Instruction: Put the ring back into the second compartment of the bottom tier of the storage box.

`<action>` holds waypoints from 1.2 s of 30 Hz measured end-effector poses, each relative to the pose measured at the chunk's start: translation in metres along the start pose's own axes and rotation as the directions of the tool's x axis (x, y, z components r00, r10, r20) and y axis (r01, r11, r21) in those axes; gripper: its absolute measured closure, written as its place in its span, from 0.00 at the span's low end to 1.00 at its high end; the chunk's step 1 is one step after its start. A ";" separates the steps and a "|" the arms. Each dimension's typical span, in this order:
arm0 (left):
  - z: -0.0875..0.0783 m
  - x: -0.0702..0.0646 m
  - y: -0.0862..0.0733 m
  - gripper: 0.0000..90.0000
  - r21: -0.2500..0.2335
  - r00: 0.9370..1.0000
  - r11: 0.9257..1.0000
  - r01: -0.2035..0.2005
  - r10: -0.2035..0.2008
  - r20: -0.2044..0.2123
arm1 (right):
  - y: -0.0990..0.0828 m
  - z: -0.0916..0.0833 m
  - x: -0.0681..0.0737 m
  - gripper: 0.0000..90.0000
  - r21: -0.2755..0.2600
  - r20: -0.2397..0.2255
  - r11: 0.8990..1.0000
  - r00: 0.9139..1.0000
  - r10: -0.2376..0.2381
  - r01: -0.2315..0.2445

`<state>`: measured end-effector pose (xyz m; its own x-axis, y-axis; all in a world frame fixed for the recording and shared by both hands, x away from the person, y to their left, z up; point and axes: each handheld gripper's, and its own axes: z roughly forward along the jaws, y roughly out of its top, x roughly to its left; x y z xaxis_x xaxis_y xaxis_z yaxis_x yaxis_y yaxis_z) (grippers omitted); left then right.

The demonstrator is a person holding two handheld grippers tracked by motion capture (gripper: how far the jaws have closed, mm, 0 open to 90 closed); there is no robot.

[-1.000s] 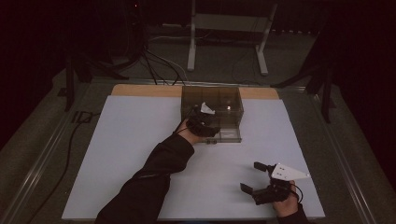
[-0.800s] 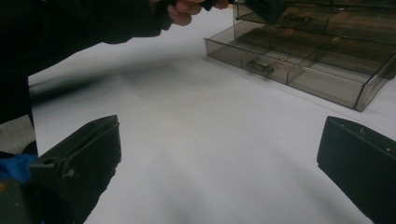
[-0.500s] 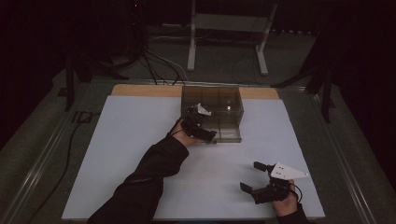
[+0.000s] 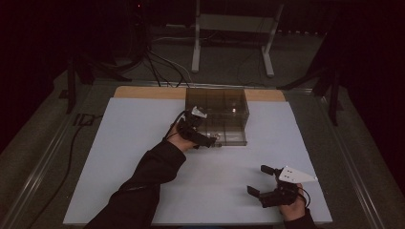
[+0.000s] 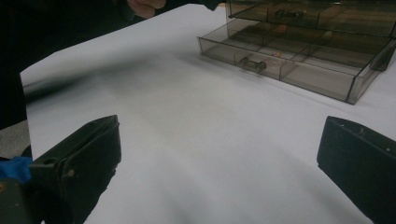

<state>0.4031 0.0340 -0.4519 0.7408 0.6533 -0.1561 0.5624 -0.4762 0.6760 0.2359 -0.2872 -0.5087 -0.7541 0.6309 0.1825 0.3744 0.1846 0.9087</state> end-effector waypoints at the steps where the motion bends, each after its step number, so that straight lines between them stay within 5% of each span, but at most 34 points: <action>1: -0.002 0.001 -0.001 0.00 0.000 1.000 1.000 -0.002 0.002 -0.007 | 0.000 0.000 0.000 0.00 0.000 -0.001 1.000 1.000 0.000 0.000; 20: -0.040 0.011 -0.028 0.01 -0.026 0.999 0.999 -0.038 0.038 -0.002 | 0.005 0.005 0.005 0.00 0.007 0.001 1.000 1.000 -0.024 0.024; 36: -0.068 0.029 -0.079 0.01 -0.065 0.998 0.997 0.052 -0.054 -0.025 | 0.007 0.010 0.004 0.00 0.007 -0.016 1.000 0.999 -0.029 0.029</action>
<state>0.3549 0.1304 -0.4609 0.7001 0.6926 -0.1738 0.5748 -0.4023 0.7126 0.2404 -0.2756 -0.5054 -0.7729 0.6135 0.1622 0.3563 0.2079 0.9109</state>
